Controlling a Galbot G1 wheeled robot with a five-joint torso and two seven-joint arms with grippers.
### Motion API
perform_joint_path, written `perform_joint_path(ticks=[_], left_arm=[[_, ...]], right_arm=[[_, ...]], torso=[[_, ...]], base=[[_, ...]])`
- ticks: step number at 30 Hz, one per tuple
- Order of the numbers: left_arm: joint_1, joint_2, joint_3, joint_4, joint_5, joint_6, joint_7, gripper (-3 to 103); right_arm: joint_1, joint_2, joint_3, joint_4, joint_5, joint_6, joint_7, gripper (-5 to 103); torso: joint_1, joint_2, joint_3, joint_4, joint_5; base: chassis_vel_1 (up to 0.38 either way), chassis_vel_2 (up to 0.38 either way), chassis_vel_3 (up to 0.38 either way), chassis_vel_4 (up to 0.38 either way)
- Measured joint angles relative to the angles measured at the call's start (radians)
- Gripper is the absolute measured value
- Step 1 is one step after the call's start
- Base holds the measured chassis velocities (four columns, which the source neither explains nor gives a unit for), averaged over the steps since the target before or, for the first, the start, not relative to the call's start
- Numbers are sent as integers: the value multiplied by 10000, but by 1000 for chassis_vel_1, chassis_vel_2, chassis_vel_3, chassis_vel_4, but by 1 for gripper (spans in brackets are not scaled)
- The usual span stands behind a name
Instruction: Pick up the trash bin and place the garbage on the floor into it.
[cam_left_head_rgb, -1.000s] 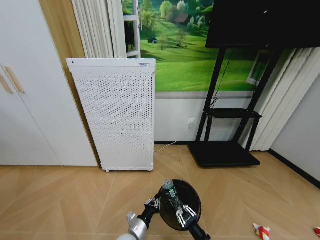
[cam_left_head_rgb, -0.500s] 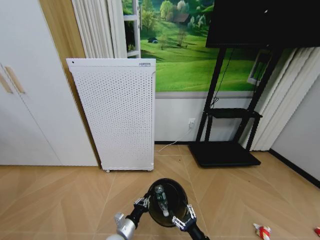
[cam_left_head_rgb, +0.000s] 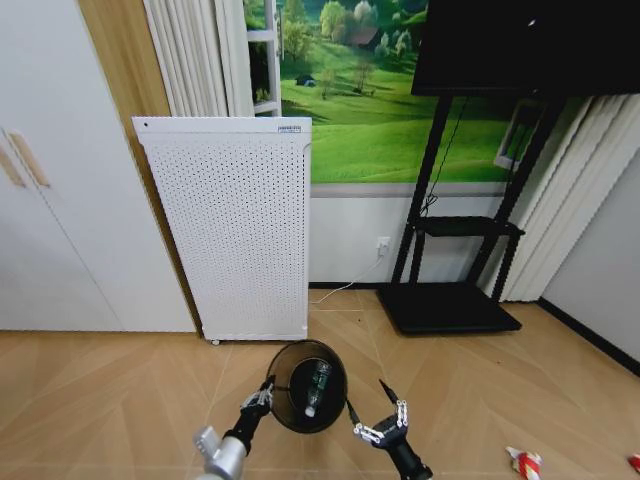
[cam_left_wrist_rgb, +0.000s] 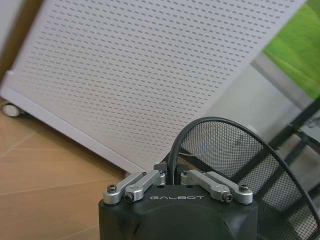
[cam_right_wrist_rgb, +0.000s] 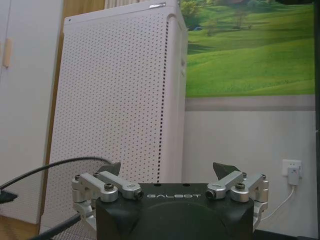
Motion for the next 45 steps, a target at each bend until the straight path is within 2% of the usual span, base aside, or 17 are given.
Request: perform_joint_path(ticks=[3,5,9,11,14,18,24,27,36,45], left_arm=[[427,263,-526,-9,-604,314,-578,7],[568,392,-633,19,-707,362,-635,7],[1059,799,-939,55,-768,205,-166,7],[1180,826,-987,-7,-799,204,-70,7],[1455,781,-1191,-197,-874,175,57,7],[1587,757,-1301,-438,-930,160,172,7],[1558,799,-1493,-1015,-1063,37,498,7],[1404,807,-1645,-1399,-1206,74,476,7],[945,756,-1646,-1554,-1383,258,126,7],[795,688,-1527,-1683,-1502,333,-50,7]], right_arm=[[48,183,170,96,133,-206,362,100],[78,242,272,53,129,-263,552,100],[43,355,672,-126,149,-500,1164,100],[36,364,759,-170,107,-623,1397,100],[31,382,838,-284,-10,-1031,2224,100],[89,395,833,-354,-27,-1406,2684,100],[363,242,791,-800,122,-2106,2780,100],[549,118,796,-1213,157,-2207,2754,100],[701,16,875,-1754,201,-2209,2692,100],[1049,-144,1015,-2265,287,-2184,2724,100]], torso=[[0,1,0,0,0],[0,0,0,1,-1],[0,0,0,-1,0],[0,0,0,-3,0],[0,0,0,-1,2],[0,0,0,-1,1],[0,-1,0,-2,2],[0,0,0,-1,3],[0,0,0,-2,2],[1,-1,1,1,5]], base=[[0,0,0,0],[0,0,0,0],[0,0,0,0],[0,0,0,0],[0,0,0,0],[0,0,0,0],[0,0,0,0],[0,0,0,0],[-73,-64,64,58],[-209,-196,204,210]])
